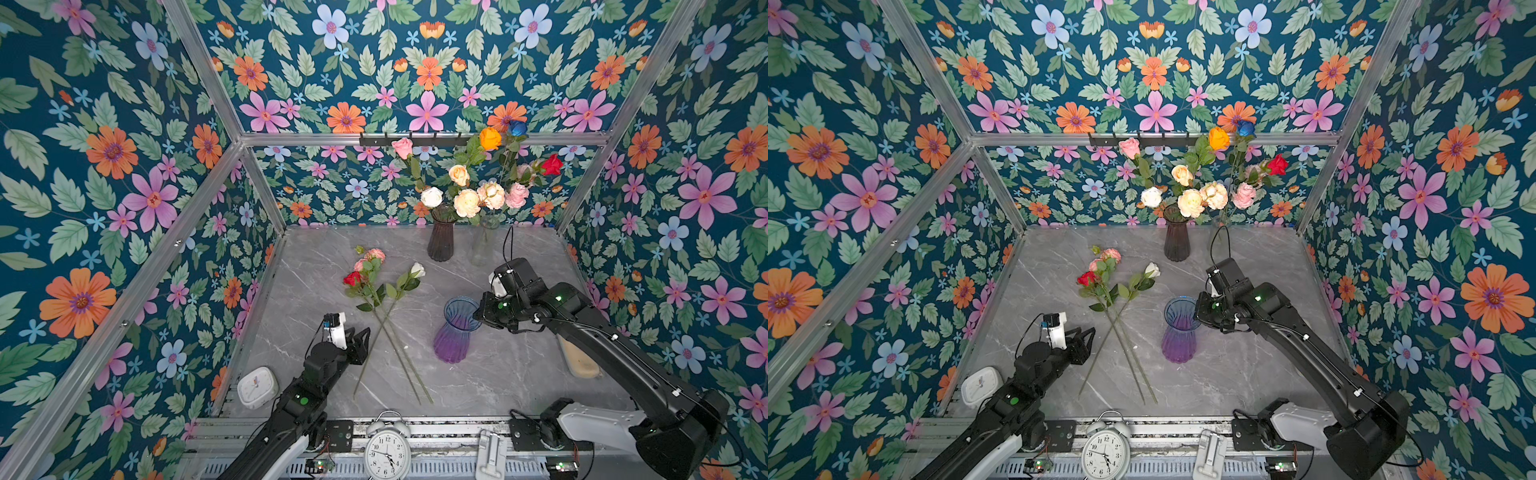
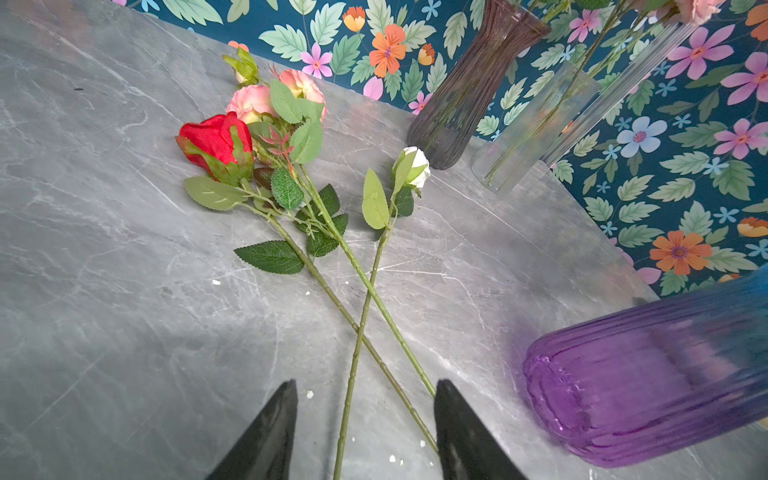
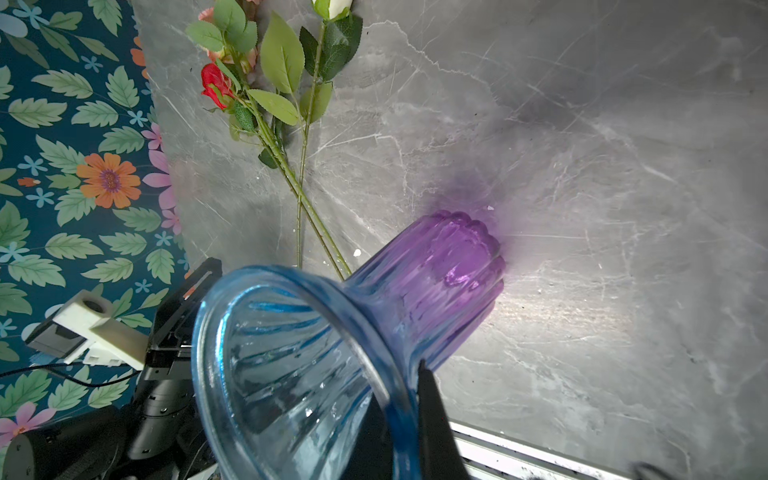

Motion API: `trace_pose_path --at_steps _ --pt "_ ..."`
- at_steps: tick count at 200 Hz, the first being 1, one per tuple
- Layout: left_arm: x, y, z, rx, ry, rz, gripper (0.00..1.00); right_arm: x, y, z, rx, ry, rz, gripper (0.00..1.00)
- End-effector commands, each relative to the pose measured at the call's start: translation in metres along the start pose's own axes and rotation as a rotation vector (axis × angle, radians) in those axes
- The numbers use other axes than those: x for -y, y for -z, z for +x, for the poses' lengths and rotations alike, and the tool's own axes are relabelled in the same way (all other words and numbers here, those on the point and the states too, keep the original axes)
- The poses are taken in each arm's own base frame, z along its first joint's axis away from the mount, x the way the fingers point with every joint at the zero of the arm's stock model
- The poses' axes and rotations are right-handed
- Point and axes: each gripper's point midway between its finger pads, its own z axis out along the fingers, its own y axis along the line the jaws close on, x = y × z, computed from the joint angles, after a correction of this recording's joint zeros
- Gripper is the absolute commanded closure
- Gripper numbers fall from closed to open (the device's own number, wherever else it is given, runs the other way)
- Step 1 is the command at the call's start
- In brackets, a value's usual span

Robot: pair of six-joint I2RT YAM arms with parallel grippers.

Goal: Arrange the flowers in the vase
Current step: 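Carry the blue-purple vase nearer the robot to the table centre, then set the blue-purple vase down, open the right gripper and withdraw it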

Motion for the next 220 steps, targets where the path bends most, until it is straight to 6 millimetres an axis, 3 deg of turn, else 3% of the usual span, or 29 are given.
trace_pose_path --at_steps 1,35,59,90,108,142,165,182,201,220 --pt "0.002 0.001 -0.006 0.023 -0.002 0.006 0.44 -0.013 0.006 -0.015 0.067 0.004 -0.044 0.96" --pt "0.002 0.001 -0.006 0.023 -0.003 0.006 0.44 -0.015 0.009 -0.013 0.065 0.012 -0.055 0.81" --pt "0.003 0.0 -0.004 0.014 -0.005 0.006 0.44 -0.016 0.009 -0.013 0.064 0.017 -0.059 0.56" --pt "0.003 0.001 -0.005 0.019 -0.005 0.006 0.44 -0.019 0.015 -0.013 0.072 0.036 -0.073 0.32" --pt "0.002 0.001 -0.005 0.022 -0.004 0.003 0.44 -0.021 0.026 -0.018 0.102 0.064 -0.064 0.2" --pt "0.001 0.001 -0.005 0.02 -0.004 -0.005 0.44 -0.016 0.063 -0.036 0.236 0.144 0.006 0.11" --pt "0.0 -0.001 -0.004 0.012 -0.006 -0.011 0.44 0.002 0.085 -0.047 0.317 0.119 0.014 0.1" --pt "-0.001 -0.002 -0.003 0.003 -0.006 -0.022 0.44 0.023 0.088 -0.052 0.35 0.04 -0.027 0.11" --pt "-0.003 -0.004 -0.001 -0.008 -0.006 -0.037 0.44 0.058 0.074 -0.051 0.366 -0.035 -0.012 0.12" --pt "-0.004 -0.006 0.0 -0.024 -0.009 -0.048 0.42 0.094 0.044 -0.045 0.347 -0.084 0.042 0.12"
